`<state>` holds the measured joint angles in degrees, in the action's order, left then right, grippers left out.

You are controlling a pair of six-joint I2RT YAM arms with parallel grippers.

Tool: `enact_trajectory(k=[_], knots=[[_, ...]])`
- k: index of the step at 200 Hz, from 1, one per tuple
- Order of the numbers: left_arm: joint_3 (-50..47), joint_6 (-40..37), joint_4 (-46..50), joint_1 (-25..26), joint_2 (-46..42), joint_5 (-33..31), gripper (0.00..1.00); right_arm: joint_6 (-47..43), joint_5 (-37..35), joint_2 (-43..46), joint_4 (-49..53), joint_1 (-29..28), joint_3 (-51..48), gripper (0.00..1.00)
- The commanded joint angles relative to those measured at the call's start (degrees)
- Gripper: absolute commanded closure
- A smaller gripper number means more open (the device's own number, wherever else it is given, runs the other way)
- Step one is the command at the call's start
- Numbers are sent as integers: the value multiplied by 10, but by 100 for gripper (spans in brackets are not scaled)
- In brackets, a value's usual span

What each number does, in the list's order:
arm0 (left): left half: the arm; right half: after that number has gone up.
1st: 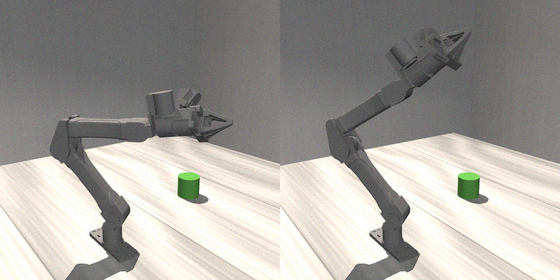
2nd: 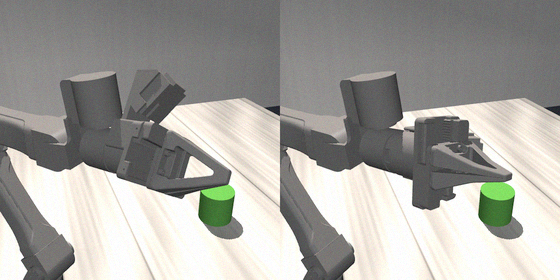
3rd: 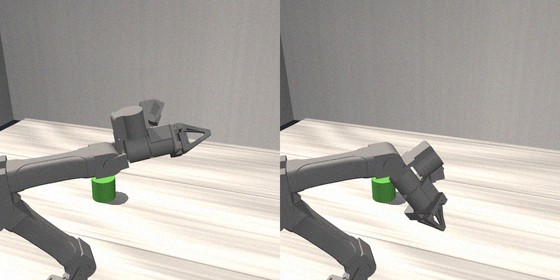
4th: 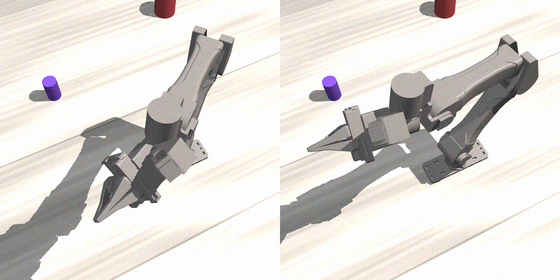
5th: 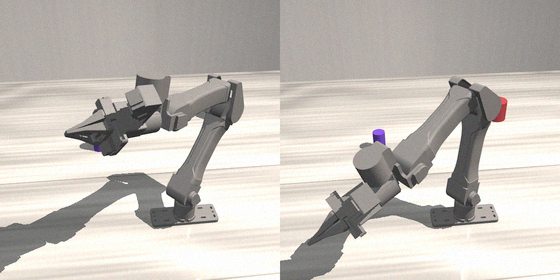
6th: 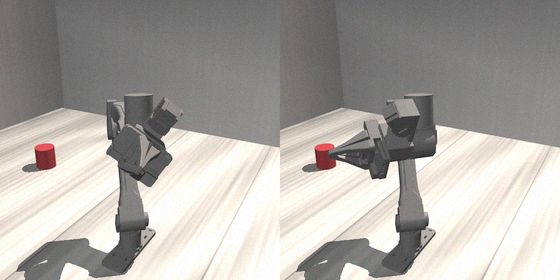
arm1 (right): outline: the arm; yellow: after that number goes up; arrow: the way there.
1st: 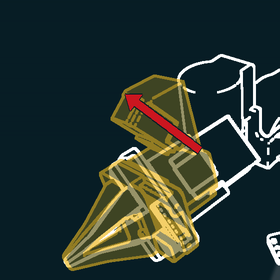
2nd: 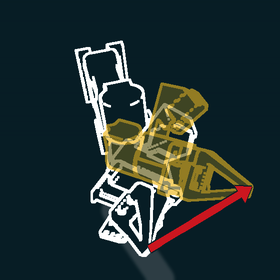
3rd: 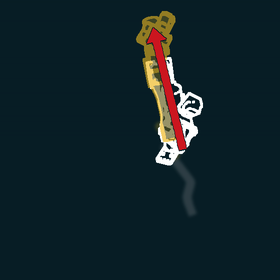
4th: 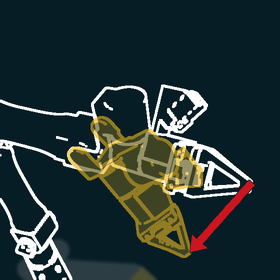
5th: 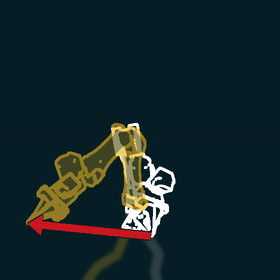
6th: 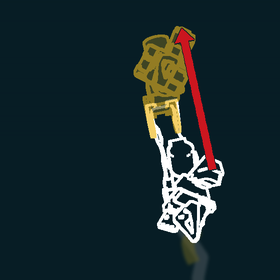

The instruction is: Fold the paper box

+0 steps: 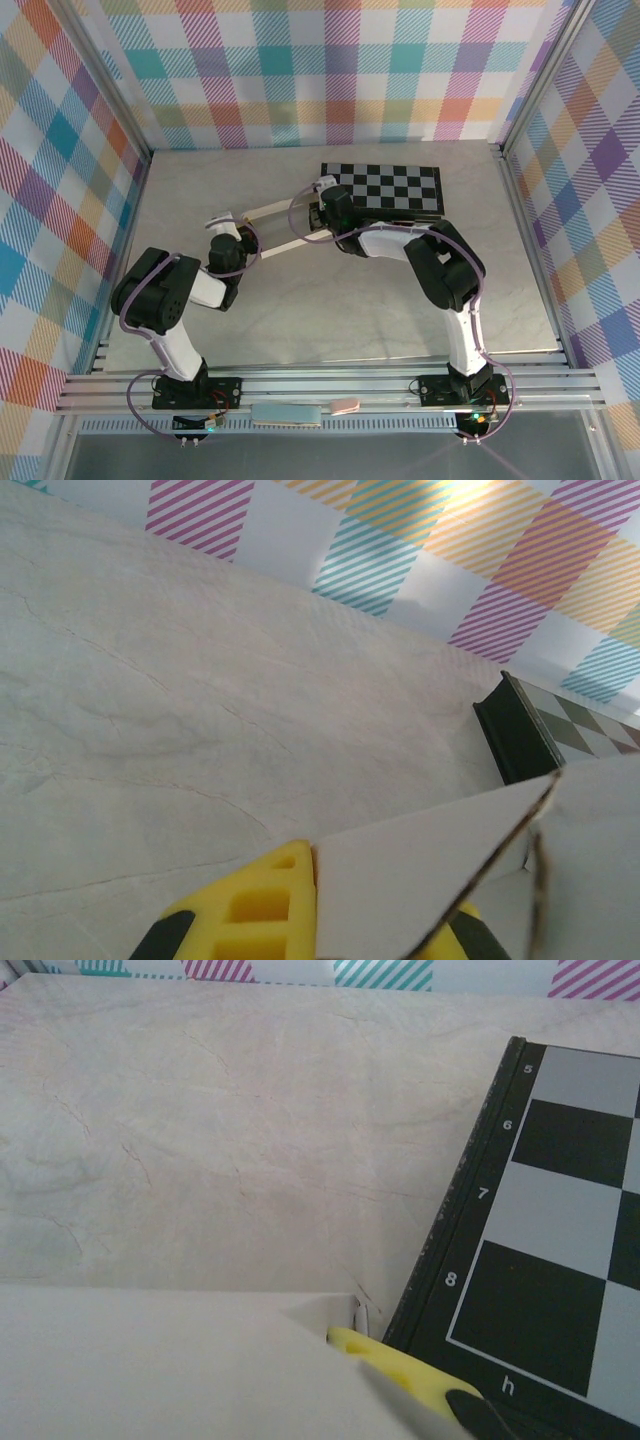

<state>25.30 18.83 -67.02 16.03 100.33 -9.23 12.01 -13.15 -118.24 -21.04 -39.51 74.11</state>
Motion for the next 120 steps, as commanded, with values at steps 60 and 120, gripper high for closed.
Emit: enact_trajectory(k=[60, 120], knots=[[15, 6, 139, 30, -9, 32, 100, 139, 104, 130, 111, -15, -52, 65], [28, -5, 162, 36, -11, 26, 100, 219, 123, 190, 157, -14, -82, 55]])
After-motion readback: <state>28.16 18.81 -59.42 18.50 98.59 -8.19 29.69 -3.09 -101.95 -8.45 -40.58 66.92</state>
